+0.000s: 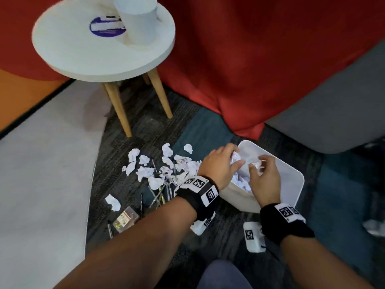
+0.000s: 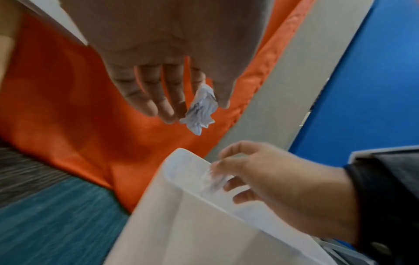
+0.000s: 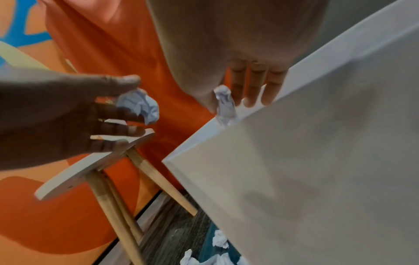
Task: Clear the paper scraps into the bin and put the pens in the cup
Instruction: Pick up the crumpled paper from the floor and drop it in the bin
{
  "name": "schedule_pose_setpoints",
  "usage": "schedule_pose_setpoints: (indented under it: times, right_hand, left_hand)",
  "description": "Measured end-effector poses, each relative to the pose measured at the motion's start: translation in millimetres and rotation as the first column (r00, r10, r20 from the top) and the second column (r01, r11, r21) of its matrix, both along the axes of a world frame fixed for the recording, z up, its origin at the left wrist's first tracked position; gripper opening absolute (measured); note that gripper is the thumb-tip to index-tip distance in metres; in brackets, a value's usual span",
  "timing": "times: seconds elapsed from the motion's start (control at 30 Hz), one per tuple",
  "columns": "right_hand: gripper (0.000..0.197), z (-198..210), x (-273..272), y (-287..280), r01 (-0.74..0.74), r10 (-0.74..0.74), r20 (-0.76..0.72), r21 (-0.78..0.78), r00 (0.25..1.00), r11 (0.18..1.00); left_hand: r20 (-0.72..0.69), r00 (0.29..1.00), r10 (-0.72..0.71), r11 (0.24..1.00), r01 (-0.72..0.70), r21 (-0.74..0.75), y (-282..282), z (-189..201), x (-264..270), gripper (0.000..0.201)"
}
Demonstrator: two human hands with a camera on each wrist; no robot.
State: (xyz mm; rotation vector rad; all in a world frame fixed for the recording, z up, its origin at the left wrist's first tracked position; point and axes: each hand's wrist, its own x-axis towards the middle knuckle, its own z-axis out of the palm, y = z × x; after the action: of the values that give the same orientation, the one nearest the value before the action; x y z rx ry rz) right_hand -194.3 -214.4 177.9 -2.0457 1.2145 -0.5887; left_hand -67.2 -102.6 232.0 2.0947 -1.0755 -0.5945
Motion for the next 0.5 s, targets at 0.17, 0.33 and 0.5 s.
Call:
schedule_pose_setpoints:
  times: [0.17,0.33,0.5]
  right_hand:
    - [0.061,-20.6,-19.3,-10.5,-0.051,0.103,-0.336,0.161,0.936,0.986]
    - [0.047,-26.4,-33.1,-6.0,0.009,0.007,-0.152,0.102,0.988,0.995]
    - [0.036,-6.6,-29.7,3.0,0.017,-0.005,0.101,-0.113,0.995,0.993]
  left_hand:
    - [0.037,0.997,-0.073,0.996,0.071,0.05,-17.1,-2.5,-24.3,0.033]
    - [0.105,0.983,-0.15,0.979,0.132,0.158,-25.0,-14.4,-27.3,0.047]
    - [0.149,0.985,-0.092,0.99,0.073,0.124,-12.4,-22.8,-28.6,0.058]
